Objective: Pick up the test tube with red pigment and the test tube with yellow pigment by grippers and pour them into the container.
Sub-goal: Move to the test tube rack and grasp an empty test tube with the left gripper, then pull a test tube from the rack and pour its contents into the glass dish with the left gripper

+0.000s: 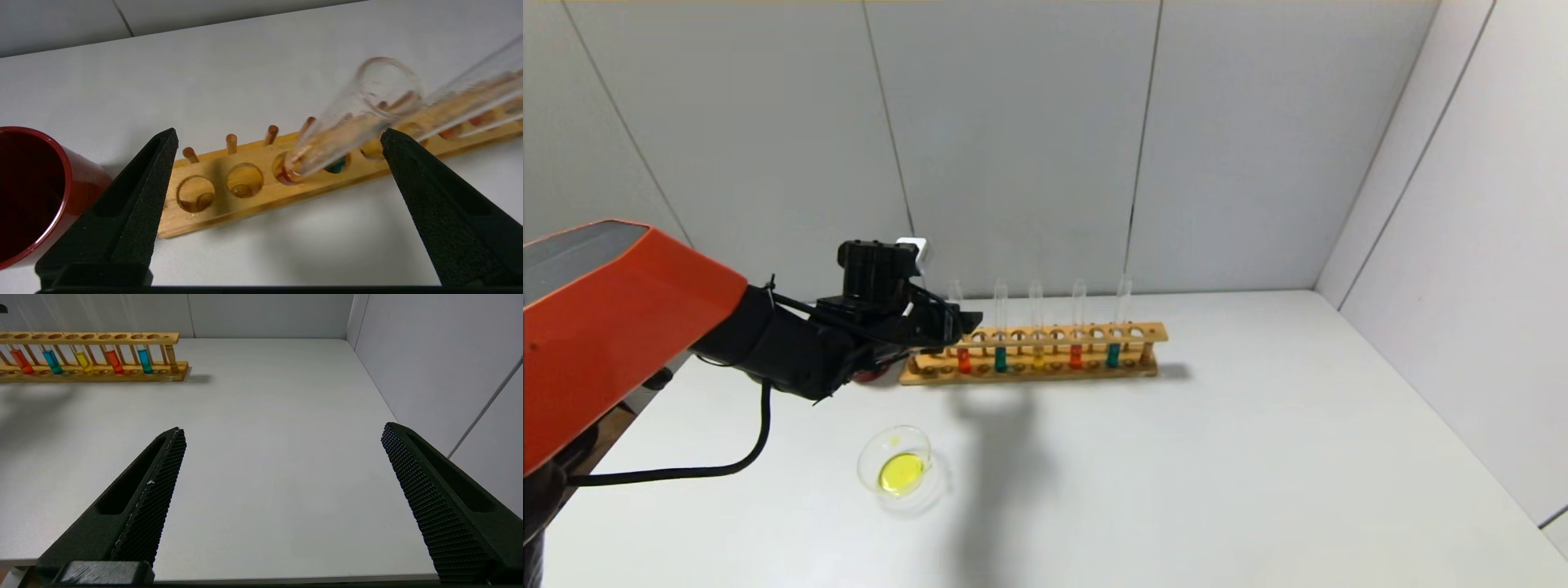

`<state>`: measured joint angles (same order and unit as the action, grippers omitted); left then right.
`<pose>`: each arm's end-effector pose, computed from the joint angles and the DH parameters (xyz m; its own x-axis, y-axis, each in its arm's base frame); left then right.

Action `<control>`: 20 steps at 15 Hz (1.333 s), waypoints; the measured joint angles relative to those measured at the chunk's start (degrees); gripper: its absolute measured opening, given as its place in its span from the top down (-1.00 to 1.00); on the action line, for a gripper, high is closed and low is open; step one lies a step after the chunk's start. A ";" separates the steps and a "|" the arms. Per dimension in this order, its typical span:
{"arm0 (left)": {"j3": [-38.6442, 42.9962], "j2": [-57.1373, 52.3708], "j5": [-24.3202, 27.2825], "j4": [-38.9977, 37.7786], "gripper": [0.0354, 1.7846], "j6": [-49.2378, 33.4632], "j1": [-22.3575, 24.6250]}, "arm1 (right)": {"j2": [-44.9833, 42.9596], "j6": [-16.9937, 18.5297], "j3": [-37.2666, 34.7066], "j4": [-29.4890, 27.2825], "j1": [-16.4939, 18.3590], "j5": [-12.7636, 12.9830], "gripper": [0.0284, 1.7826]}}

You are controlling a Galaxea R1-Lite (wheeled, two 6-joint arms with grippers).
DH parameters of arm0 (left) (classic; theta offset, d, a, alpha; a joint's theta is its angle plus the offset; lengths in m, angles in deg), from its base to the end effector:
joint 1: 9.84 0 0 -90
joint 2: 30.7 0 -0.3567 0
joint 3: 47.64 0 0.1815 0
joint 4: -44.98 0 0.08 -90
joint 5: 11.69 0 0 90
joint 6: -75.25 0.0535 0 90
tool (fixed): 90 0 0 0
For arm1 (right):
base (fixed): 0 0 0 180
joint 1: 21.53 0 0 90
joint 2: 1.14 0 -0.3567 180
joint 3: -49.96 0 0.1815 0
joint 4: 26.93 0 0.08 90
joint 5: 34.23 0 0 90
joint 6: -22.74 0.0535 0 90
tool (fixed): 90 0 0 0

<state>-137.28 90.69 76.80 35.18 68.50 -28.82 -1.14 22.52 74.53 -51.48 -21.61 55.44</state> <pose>0.4392 -0.1496 0.1591 0.8853 -0.2766 -0.3737 0.2584 0.9609 -0.0992 -0.0581 0.0002 0.0755 1.0000 0.0072 0.0003 -0.0072 1.0000 -0.0038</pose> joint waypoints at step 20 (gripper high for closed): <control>-2.90 0.51 -0.02 0.61 0.68 5.57 -0.80 | 0.00 0.00 0.00 0.00 0.00 0.02 -0.96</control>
<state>-140.18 91.21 76.78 35.79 74.07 -29.62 -1.14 22.52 74.53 -51.48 -21.61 55.46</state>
